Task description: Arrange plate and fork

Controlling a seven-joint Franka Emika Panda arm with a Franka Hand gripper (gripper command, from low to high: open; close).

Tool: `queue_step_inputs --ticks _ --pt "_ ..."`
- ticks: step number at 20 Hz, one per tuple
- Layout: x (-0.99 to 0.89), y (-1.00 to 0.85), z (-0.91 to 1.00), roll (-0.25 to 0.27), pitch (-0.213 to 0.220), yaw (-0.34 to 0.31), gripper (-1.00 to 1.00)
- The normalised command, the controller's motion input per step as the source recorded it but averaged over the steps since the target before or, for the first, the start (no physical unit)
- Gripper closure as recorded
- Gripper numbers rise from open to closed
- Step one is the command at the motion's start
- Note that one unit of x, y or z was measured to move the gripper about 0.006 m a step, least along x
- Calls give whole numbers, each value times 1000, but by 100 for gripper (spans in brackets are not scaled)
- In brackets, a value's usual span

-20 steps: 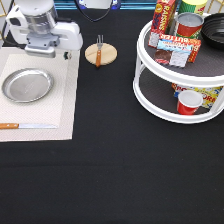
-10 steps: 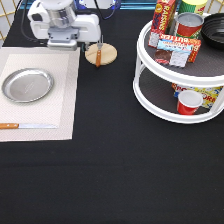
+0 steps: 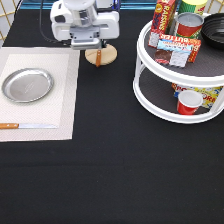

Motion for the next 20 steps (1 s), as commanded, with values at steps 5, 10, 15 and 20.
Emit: queue_step_inputs --ticks 5,10,15,20 --pt "-679 382 -375 -65 -91 45 -100" --pt "-681 -102 -394 -5 -121 13 -100" --pt "-380 -232 -193 -3 -114 -60 -100" --pt "63 46 -115 -30 -68 -78 -100"
